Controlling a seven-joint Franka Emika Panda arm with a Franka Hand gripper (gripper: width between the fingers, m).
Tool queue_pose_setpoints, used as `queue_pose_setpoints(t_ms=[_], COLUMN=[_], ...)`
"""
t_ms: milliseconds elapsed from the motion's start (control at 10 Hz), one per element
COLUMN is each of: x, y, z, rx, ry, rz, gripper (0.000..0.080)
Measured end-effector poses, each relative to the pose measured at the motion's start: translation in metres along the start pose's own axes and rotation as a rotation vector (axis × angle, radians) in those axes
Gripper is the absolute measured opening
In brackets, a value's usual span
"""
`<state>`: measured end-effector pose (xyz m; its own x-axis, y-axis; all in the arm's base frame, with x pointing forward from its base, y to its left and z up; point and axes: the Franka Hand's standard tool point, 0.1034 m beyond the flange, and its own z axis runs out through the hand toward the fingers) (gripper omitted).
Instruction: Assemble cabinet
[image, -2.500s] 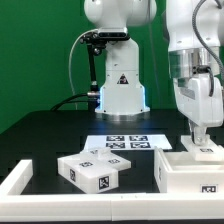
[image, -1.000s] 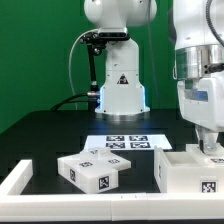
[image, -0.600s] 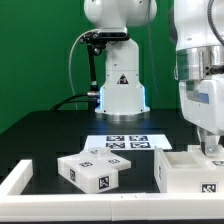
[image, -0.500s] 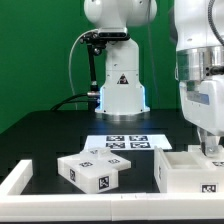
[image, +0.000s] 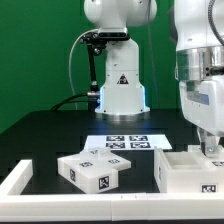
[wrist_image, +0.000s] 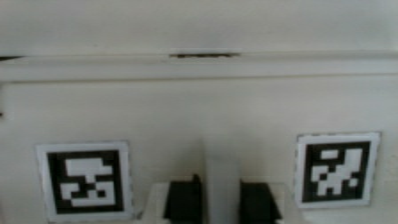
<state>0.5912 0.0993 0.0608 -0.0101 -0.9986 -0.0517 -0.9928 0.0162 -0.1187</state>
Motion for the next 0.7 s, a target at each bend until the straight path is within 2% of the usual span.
queue_pose_setpoints(t_ms=[200,300,400,500,600,700], x=[0.003,0.004,0.003,0.001,-0.001,-0.001], y=[-0.006,-0.008,-0.006,0.002,0.01,0.01], z=[-0.009,-0.016,-0.023,-0.027,-0.025,-0.023], rx=[0.016,0.026,0.031,0.027,0.014,0.013], ry=[-0.004,-0.008,-0.016,-0.023,-0.023,-0.022], rz=[-0.004,-0.008,-0.011,-0.012,-0.007,-0.008], gripper=[0.0414,0.0549,0.0549,0.0723,0.0775,0.0775])
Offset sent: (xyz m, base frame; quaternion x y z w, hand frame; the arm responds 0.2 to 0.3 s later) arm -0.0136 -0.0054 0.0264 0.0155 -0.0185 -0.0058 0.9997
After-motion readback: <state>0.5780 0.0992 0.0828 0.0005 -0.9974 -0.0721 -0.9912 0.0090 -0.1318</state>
